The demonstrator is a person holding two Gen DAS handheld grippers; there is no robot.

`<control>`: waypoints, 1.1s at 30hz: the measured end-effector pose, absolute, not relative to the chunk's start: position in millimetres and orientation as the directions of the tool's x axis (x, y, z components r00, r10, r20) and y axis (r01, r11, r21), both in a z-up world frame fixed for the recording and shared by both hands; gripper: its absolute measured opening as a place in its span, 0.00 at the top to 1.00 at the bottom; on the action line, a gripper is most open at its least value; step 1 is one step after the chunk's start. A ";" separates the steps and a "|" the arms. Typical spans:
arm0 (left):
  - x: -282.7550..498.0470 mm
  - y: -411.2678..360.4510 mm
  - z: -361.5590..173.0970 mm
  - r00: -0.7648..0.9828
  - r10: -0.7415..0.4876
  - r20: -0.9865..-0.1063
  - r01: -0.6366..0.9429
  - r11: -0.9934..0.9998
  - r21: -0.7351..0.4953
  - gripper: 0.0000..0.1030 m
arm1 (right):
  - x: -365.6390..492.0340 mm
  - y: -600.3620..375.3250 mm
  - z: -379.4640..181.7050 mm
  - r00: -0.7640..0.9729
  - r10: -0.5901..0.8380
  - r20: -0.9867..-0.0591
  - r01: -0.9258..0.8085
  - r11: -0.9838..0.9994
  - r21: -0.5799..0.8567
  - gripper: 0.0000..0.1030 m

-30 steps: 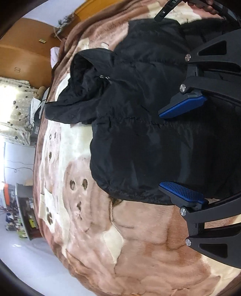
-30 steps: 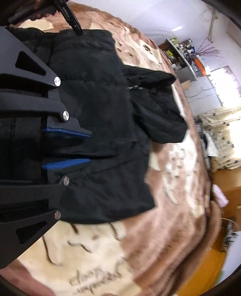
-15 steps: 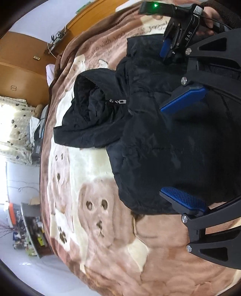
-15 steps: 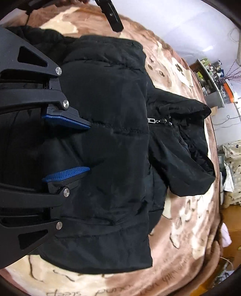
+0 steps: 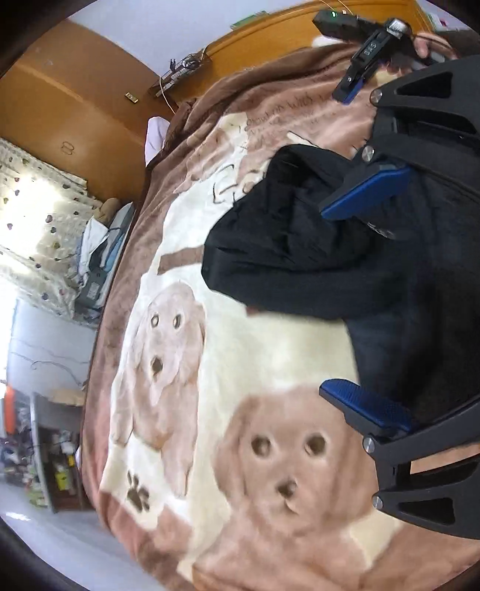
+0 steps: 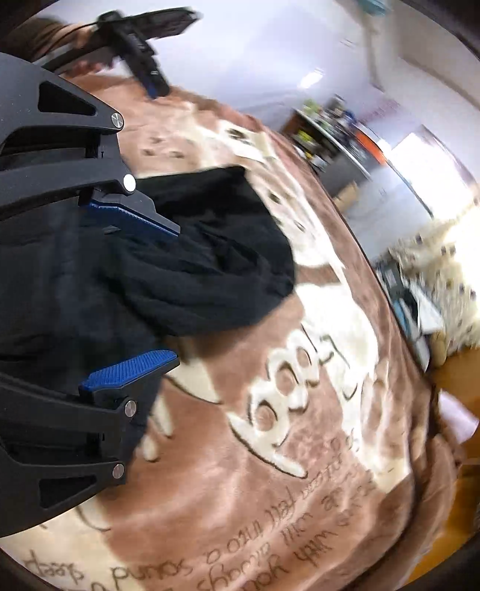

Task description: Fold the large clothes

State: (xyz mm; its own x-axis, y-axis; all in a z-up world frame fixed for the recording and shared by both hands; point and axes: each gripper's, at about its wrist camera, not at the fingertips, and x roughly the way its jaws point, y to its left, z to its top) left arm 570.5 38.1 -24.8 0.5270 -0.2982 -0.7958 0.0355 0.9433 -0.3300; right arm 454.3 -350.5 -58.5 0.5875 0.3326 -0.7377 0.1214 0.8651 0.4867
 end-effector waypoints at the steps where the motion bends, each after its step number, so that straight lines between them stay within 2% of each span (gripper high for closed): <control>1: 579.7 35.1 -26.3 0.538 -0.283 -0.794 0.023 0.946 -0.323 0.14 | 462.1 -354.8 -61.1 0.593 0.333 -0.733 0.141 0.854 0.501 0.39; 4: 610.7 23.8 -40.0 0.517 -0.287 -0.806 0.009 0.944 -0.330 0.14 | 484.8 -357.4 -76.2 0.581 0.327 -0.745 0.162 0.851 0.500 0.32; 8: 638.8 17.7 -58.9 0.514 -0.232 -0.826 -0.018 0.960 -0.280 0.14 | 502.0 -369.0 -99.1 0.582 0.330 -0.743 0.238 0.805 0.544 0.31; 13: 673.9 24.4 -78.7 0.519 -0.280 -0.808 -0.096 0.920 -0.380 0.14 | 521.8 -377.4 -125.2 0.580 0.389 -0.716 0.301 0.715 0.631 0.31; 16: 687.9 18.2 -87.4 0.522 -0.333 -0.785 -0.081 0.897 -0.435 0.14 | 529.8 -370.7 -136.4 0.560 0.445 -0.699 0.287 0.688 0.667 0.31; 20: 701.7 7.0 -117.1 0.450 -0.353 -0.820 -0.114 0.888 -0.445 0.14 | 534.0 -361.8 -151.1 0.535 0.485 -0.692 0.287 0.666 0.688 0.31; 21: 702.6 4.5 -124.7 0.427 -0.319 -0.846 -0.145 0.900 -0.412 0.18 | 533.9 -360.8 -154.2 0.531 0.496 -0.687 0.284 0.660 0.696 0.35; 22: 701.0 3.3 -128.4 0.424 -0.309 -0.851 -0.158 0.900 -0.405 0.35 | 533.7 -359.6 -155.9 0.529 0.505 -0.682 0.273 0.660 0.700 0.41; 23: 700.0 0.9 -134.5 0.412 -0.322 -0.853 -0.154 0.898 -0.413 0.55 | 533.5 -358.8 -156.8 0.527 0.509 -0.680 0.266 0.661 0.701 0.59; 24: 699.3 -0.7 -139.4 0.391 -0.312 -0.866 -0.161 0.903 -0.398 0.65 | 532.7 -357.7 -157.4 0.524 0.514 -0.679 0.264 0.660 0.703 0.67; 25: 696.4 -2.3 -144.0 0.372 -0.288 -0.882 -0.172 0.913 -0.371 0.83 | 532.5 -357.3 -158.2 0.523 0.522 -0.673 0.258 0.656 0.709 0.70; 26: 694.1 -2.5 -145.0 0.370 -0.280 -0.886 -0.171 0.917 -0.361 0.89 | 530.6 -355.4 -155.8 0.523 0.526 -0.671 0.242 0.664 0.708 0.79; 27: 690.7 -0.7 -143.7 0.380 -0.276 -0.883 -0.175 0.916 -0.362 0.90 | 529.0 -354.0 -153.5 0.524 0.520 -0.674 0.230 0.676 0.700 0.81; 33: 661.1 12.8 -110.5 0.468 -0.302 -0.831 -0.121 0.909 -0.398 0.92 | 508.6 -340.7 -124.0 0.562 0.444 -0.698 0.151 0.775 0.614 0.87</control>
State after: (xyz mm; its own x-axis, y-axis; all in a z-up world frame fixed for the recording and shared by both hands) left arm 661.1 12.8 -110.5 0.4681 -0.3016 -0.8306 -0.1212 0.9092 -0.3984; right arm 508.6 -340.7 -124.0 0.5617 0.4436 -0.6984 0.1508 0.7751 0.6136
